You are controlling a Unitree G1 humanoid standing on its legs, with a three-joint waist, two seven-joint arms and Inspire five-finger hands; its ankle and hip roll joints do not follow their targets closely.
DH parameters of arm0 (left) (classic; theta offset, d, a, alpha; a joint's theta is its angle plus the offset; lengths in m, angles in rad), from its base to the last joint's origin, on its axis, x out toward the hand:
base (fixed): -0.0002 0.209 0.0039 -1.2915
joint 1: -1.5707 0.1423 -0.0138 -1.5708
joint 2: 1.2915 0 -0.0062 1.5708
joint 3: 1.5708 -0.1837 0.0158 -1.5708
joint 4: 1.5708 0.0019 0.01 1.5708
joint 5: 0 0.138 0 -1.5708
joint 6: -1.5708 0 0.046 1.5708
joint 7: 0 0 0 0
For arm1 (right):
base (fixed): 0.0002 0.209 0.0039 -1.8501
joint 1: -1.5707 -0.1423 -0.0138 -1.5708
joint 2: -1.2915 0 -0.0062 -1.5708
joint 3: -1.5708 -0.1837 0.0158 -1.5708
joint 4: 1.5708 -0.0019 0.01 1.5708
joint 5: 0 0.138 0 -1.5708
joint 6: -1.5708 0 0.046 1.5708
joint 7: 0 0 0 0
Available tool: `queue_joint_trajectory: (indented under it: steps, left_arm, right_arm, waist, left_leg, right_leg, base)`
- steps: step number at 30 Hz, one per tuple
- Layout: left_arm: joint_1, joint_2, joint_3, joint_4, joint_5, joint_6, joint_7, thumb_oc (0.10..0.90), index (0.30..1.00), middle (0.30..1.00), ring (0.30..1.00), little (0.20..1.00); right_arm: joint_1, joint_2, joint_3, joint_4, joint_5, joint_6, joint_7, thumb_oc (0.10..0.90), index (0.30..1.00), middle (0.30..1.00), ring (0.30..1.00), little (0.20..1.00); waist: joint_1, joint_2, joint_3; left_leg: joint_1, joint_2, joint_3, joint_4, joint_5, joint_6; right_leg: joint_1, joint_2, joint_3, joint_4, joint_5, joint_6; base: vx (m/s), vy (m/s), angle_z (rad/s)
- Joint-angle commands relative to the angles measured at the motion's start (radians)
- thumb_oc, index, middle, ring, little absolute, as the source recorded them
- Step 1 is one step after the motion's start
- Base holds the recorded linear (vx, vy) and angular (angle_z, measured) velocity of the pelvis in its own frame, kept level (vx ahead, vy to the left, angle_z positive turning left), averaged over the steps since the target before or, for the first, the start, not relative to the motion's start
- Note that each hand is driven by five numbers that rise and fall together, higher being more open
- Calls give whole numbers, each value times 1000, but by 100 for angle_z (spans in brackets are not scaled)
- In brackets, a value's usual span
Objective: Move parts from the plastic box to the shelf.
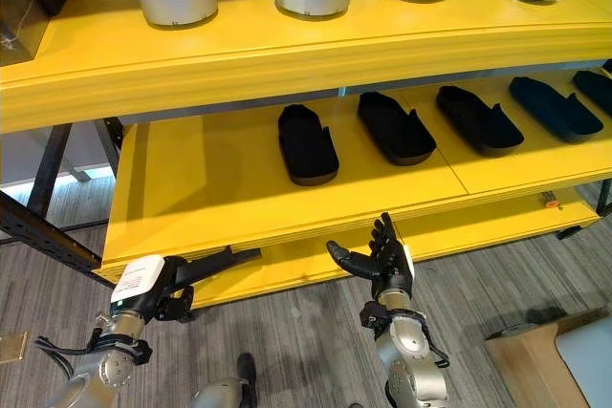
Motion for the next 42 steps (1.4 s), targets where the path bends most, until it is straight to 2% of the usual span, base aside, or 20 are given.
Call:
queue_joint_trajectory:
  steps: [1,2,3,4,5,6,7,8,9,10,11,13,15,17,18,21,28,35,42]
  left_arm:
    - [-179,45,232,-140,-43,-21,204,400,300,300,300,300]
    - [-184,46,229,-139,-46,-22,208,400,300,300,300,300]
    - [-188,49,226,-138,-43,-20,208,400,300,300,300,300]
    - [-189,49,226,-137,-43,-20,208,400,300,300,300,300]
    - [-198,48,216,-135,-43,-20,206,400,300,300,300,300]
    - [-225,52,189,-127,-44,-18,202,400,300,300,300,300]
    - [-227,52,189,-126,-44,-18,203,400,300,300,300,300]
    - [-238,52,176,-126,-52,-17,202,400,300,300,300,300]
    - [-246,55,172,-125,-63,-17,202,400,300,300,300,300]
    - [-243,54,175,-129,-63,-16,201,400,300,300,300,300]
    - [-235,54,183,-132,-55,-10,199,400,300,300,300,300]
    - [-231,49,194,-133,-51,-7,197,400,300,300,300,300]
    - [-242,44,196,-123,-58,-5,209,400,300,300,300,300]
    - [-239,39,190,-108,-56,-2,209,400,300,300,300,300]
    - [-224,37,195,-114,-37,0,200,400,300,300,300,300]
    - [-191,22,200,-118,-23,-9,188,400,300,300,300,300]
    - [-173,1,202,-123,-42,-12,174,400,300,300,300,300]
    - [-179,-3,220,-153,-52,-14,181,400,300,300,300,300]
    - [-170,-7,252,-178,-62,-11,200,400,300,300,300,300]
  right_arm:
    - [-46,-42,-33,-71,-49,-82,5,900,1000,1000,1000,1000]
    - [-53,-43,-29,-69,-51,-81,7,900,1000,1000,1000,1000]
    - [-53,-43,-31,-70,-55,-80,8,900,1000,1000,1000,1000]
    - [-54,-43,-31,-70,-55,-80,8,900,1000,1000,1000,1000]
    - [-51,-41,-35,-72,-59,-82,9,900,1000,1000,1000,1000]
    - [-55,-38,-37,-72,-61,-84,4,900,1000,1000,1000,1000]
    - [-57,-38,-37,-71,-61,-84,4,900,1000,1000,1000,1000]
    - [-65,-32,-29,-70,-54,-87,3,900,1000,1000,1000,1000]
    - [-76,-28,-21,-70,-52,-89,2,900,1000,1000,1000,1000]
    - [-76,-19,-13,-71,-50,-90,1,900,1000,1000,1000,1000]
    - [-75,-12,-7,-71,-47,-89,1,900,1000,1000,1000,1000]
    - [-80,-6,1,-63,-31,-86,5,900,1000,1000,1000,1000]
    - [-89,-11,10,-65,-17,-89,7,900,1000,1000,1000,1000]
    - [-92,-23,24,-61,-19,-90,14,900,1000,1000,1000,1000]
    - [-81,-26,23,-63,-19,-87,23,900,1000,1000,1000,1000]
    - [-63,-31,10,-60,-8,-82,28,900,1000,1000,1000,1000]
    - [-43,-38,-16,-63,-11,-75,20,900,1000,1000,1000,1000]
    - [-48,-44,-32,-70,-12,-73,11,900,1000,1000,1000,1000]
    - [-56,-45,-35,-75,-11,-74,10,900,1000,1000,1000,1000]
  waist:
    - [-4,-10,-110]
    - [-3,-14,-110]
    - [-4,-22,-110]
    - [-3,-22,-111]
    - [-7,-25,-110]
    - [-23,-24,-101]
    - [-20,-24,-104]
    - [-34,-16,-87]
    - [-42,-2,-65]
    - [-44,10,-53]
    - [-41,17,-52]
    - [-61,12,-50]
    - [-70,2,-30]
    - [-65,-12,-16]
    - [-60,-19,-19]
    - [-63,-27,-58]
    - [-66,-19,-92]
    - [-61,-8,-86]
    - [-51,-1,-82]
  left_leg:
    - [-37,108,-60,41,3,-56]
    - [-38,98,-58,61,-23,-46]
    - [-29,77,-56,86,-62,-25]
    - [-31,76,-54,83,-58,-23]
    - [-23,61,-58,85,-76,-12]
    - [4,26,-68,64,-96,21]
    - [1,26,-65,59,-89,23]
    - [23,17,-67,45,-98,38]
    - [48,12,-64,22,-98,53]
    - [72,12,-52,0,-101,60]
    - [103,10,-32,-24,-107,63]
    - [153,3,-22,-63,-110,55]
    - [175,8,-17,-49,-126,43]
    - [204,21,-4,-9,-154,18]
    - [207,30,-4,7,-152,7]
    - [225,51,-16,-14,-132,-13]
    - [237,79,-44,-27,-126,-37]
    - [223,89,-73,22,-138,-53]
    - [232,99,-85,34,-139,-64]
  right_leg:
    - [69,-40,-6,34,-61,-3]
    - [69,-54,-6,36,-52,7]
    - [57,-78,0,79,-17,16]
    - [53,-78,1,78,-14,17]
    - [36,-88,11,123,30,17]
    - [-47,-101,52,249,164,-9]
    - [-55,-101,56,249,168,-8]
    - [-109,-95,72,331,220,-21]
    - [-168,-82,83,402,236,-30]
    - [-202,-73,75,435,212,-32]
    - [-226,-81,38,430,181,-36]
    - [-262,-49,24,344,139,-36]
    - [-271,-50,12,256,133,-20]
    - [-243,-79,-47,152,134,-10]
    - [-218,-83,-57,151,124,-6]
    - [-178,-37,-43,138,80,-15]
    - [-142,-29,-78,183,15,-24]
    - [-133,-36,-95,276,-50,-37]
    - [-109,-36,-106,304,-84,-48]
  base:
    - [66,169,-22]
    - [93,251,-19]
    - [55,189,-7]
    - [46,177,0]
    - [-20,191,6]
    - [-22,191,9]
    - [-63,217,15]
    - [-92,194,24]
    - [-97,282,32]
    - [-32,260,9]
    - [84,190,-44]
    - [145,50,-91]
    - [108,-57,-65]
    - [128,-115,5]
    - [118,-140,31]
    - [100,-137,40]
    - [65,-105,21]
    - [10,-68,23]
    - [11,-53,10]
